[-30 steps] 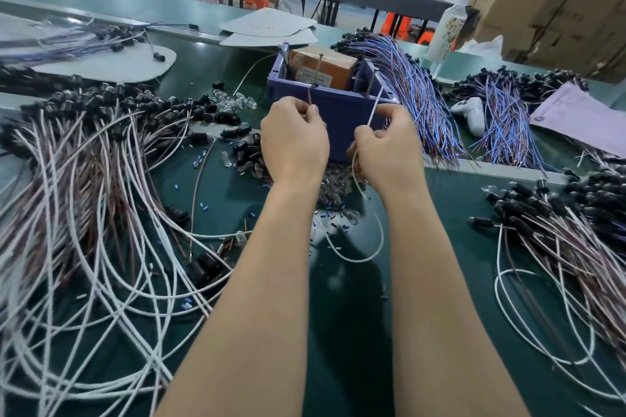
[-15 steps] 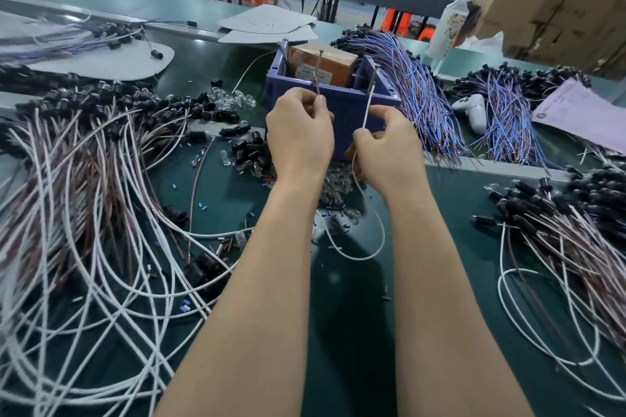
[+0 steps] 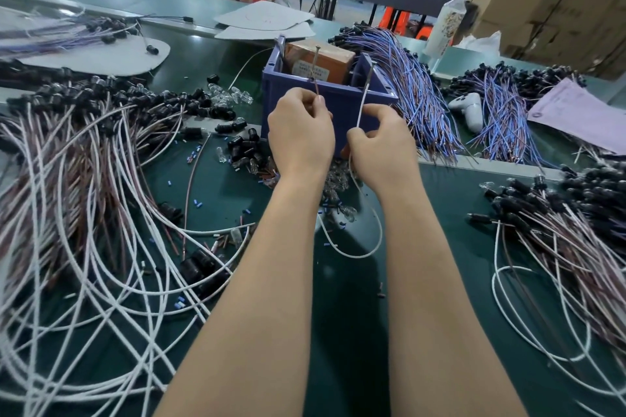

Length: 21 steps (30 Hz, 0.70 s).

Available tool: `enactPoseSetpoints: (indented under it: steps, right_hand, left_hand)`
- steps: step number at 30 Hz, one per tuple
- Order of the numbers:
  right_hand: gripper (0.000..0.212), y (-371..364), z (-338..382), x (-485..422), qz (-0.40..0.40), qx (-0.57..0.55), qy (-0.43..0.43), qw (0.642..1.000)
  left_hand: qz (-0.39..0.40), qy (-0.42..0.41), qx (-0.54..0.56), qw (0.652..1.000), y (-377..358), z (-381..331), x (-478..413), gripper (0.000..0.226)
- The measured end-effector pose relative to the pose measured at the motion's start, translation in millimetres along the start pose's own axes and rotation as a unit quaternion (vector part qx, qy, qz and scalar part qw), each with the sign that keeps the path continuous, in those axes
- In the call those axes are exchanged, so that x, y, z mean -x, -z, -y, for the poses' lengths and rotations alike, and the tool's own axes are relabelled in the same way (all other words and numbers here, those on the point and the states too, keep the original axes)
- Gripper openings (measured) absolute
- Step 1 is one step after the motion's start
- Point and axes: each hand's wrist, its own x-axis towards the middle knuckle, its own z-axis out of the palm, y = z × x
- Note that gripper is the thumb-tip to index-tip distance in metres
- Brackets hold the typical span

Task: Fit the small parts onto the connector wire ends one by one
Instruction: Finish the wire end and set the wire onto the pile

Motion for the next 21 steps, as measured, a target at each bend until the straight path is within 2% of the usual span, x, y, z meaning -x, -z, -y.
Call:
enactPoseSetpoints:
  steps: [10, 21]
  right_hand:
    - [0.045, -0.2, -1.0, -1.3, 0.005, 0.019, 0.001, 1.0]
    - [0.044, -0.7, -1.2, -2.7, -0.005, 0.032, -0.002, 0.999]
  left_hand:
    - [-0.025, 0.033, -0.01, 0.999, -13.5, -6.2, -0.1, 0.017]
    - [-0.01, 0.037, -0.01, 0.999, -14.4, -6.6, -1.5, 0.019]
